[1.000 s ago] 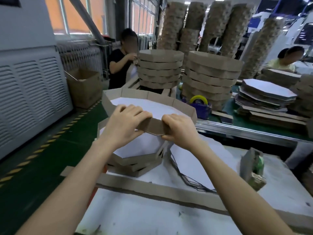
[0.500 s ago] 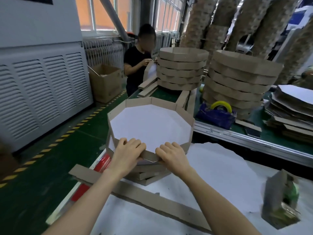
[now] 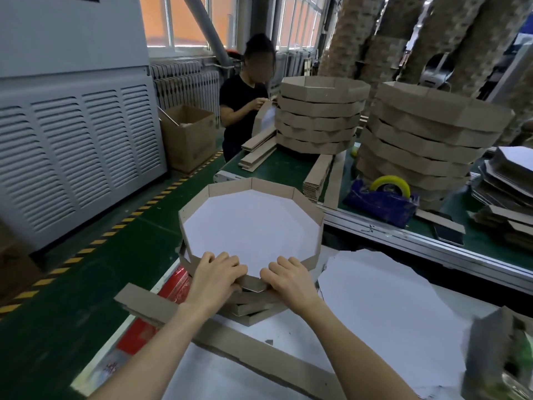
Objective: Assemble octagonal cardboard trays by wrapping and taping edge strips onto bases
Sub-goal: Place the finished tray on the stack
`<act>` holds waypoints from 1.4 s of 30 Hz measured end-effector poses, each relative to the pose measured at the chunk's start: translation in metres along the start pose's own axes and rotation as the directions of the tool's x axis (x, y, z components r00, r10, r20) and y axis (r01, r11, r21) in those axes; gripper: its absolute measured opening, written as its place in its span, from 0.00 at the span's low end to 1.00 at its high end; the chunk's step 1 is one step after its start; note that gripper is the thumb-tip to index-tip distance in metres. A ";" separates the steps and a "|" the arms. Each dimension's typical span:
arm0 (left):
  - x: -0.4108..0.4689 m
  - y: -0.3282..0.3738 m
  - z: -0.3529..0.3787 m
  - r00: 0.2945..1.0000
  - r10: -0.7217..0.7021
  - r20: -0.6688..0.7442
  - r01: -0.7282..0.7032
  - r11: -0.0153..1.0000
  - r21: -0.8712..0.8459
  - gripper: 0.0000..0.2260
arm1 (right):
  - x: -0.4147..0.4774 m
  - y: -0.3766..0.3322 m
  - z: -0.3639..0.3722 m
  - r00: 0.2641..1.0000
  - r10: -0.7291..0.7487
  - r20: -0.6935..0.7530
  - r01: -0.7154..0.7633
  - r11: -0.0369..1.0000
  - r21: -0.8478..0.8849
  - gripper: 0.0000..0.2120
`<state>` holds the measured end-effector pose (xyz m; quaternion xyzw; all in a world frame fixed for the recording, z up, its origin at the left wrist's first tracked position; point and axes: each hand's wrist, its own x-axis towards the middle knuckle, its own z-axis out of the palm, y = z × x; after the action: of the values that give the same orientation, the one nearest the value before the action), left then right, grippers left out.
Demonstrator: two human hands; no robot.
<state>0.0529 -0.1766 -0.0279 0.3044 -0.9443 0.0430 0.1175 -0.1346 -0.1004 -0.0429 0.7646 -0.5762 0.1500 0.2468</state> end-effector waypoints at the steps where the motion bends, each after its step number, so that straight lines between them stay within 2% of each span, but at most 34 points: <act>1: 0.002 0.001 0.002 1.000 -0.010 0.006 0.010 1.000 0.002 0.18 | 0.001 0.002 0.001 1.000 0.002 0.016 -0.002 1.000 0.009 0.15; 3: 0.007 -0.001 0.007 0.999 -0.035 0.036 0.035 0.999 -0.005 0.17 | 0.001 0.005 0.002 0.999 0.013 0.046 -0.015 0.998 0.056 0.13; 7: 0.011 -0.015 0.022 0.994 -0.012 0.106 0.021 0.996 -0.082 0.05 | -0.003 0.012 0.000 0.993 -0.013 0.116 -0.011 0.978 0.206 0.07; 10: 0.013 -0.017 0.026 0.991 0.020 0.131 -0.001 0.989 -0.146 0.05 | -0.008 0.016 -0.001 0.990 -0.008 0.142 -0.031 0.963 0.269 0.04; 17: 0.016 -0.016 0.030 0.985 0.006 0.170 0.027 0.981 -0.191 0.05 | -0.014 0.015 0.000 0.980 0.036 0.195 -0.095 0.948 0.305 0.06; 20: 0.016 -0.016 0.029 0.984 0.011 0.176 0.030 0.972 -0.233 0.04 | -0.016 0.015 -0.003 0.988 0.068 0.141 -0.111 0.938 0.328 0.08; 22: 0.016 -0.015 0.028 0.985 0.007 0.174 0.038 0.967 -0.250 0.03 | -0.024 0.019 -0.004 0.971 0.238 0.023 -0.231 0.908 0.349 0.11; 23: 0.017 -0.015 0.027 0.983 -0.001 0.185 0.047 0.968 -0.245 0.04 | -0.032 0.023 -0.005 0.923 0.383 -0.036 -0.343 0.862 0.374 0.12; 24: 0.018 -0.014 0.026 0.980 -0.010 0.201 0.058 0.971 -0.232 0.04 | -0.043 0.027 -0.007 0.837 0.543 -0.061 -0.473 0.777 0.416 0.13; 26: 0.021 -0.012 0.023 0.974 -0.022 0.224 0.068 0.977 -0.200 0.05 | -0.069 0.038 -0.010 0.621 0.784 0.029 -0.706 0.542 0.457 0.15; 27: 0.023 -0.010 0.022 0.973 -0.024 0.230 0.068 0.980 -0.188 0.05 | -0.085 0.045 -0.009 0.538 0.833 0.132 -0.796 0.450 0.406 0.16; 29: 0.025 -0.006 0.022 0.970 -0.027 0.243 0.071 0.982 -0.175 0.07 | -0.118 0.055 -0.004 0.417 0.822 0.387 -0.909 0.371 0.190 0.21; 31: 0.024 -0.004 0.023 0.966 -0.018 0.258 0.060 0.986 -0.153 0.06 | -0.144 0.054 0.002 0.277 0.751 0.599 -0.930 0.367 -0.029 0.34; 32: 0.024 -0.004 0.024 0.964 -0.009 0.267 0.050 0.988 -0.144 0.06 | -0.153 0.051 0.004 0.224 0.719 0.659 -0.924 0.372 -0.092 0.40; 34: 0.024 -0.003 0.024 0.959 -0.002 0.285 0.045 0.989 -0.143 0.06 | -0.165 0.046 0.008 0.165 0.664 0.729 -0.912 0.384 -0.144 0.47; 36: 0.025 -0.003 0.022 0.954 -0.003 0.301 0.048 0.989 -0.141 0.04 | -0.174 0.040 0.011 0.147 0.621 0.770 -0.870 0.451 -0.198 0.48; 39: 0.024 -0.002 0.019 0.950 -0.002 0.311 0.046 0.990 -0.137 0.03 | -0.182 0.037 0.014 0.196 0.645 0.739 -0.812 0.529 -0.246 0.37; 42: 0.023 -0.001 0.015 0.952 -0.008 0.306 0.053 0.989 -0.139 0.03 | -0.180 0.040 0.010 0.222 0.676 0.702 -0.811 0.528 -0.252 0.23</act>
<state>0.0330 -0.1928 -0.0370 0.3125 -0.9469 -0.0752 -0.0070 -0.2252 0.0307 -0.1355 0.3992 -0.8997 -0.0224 -0.1749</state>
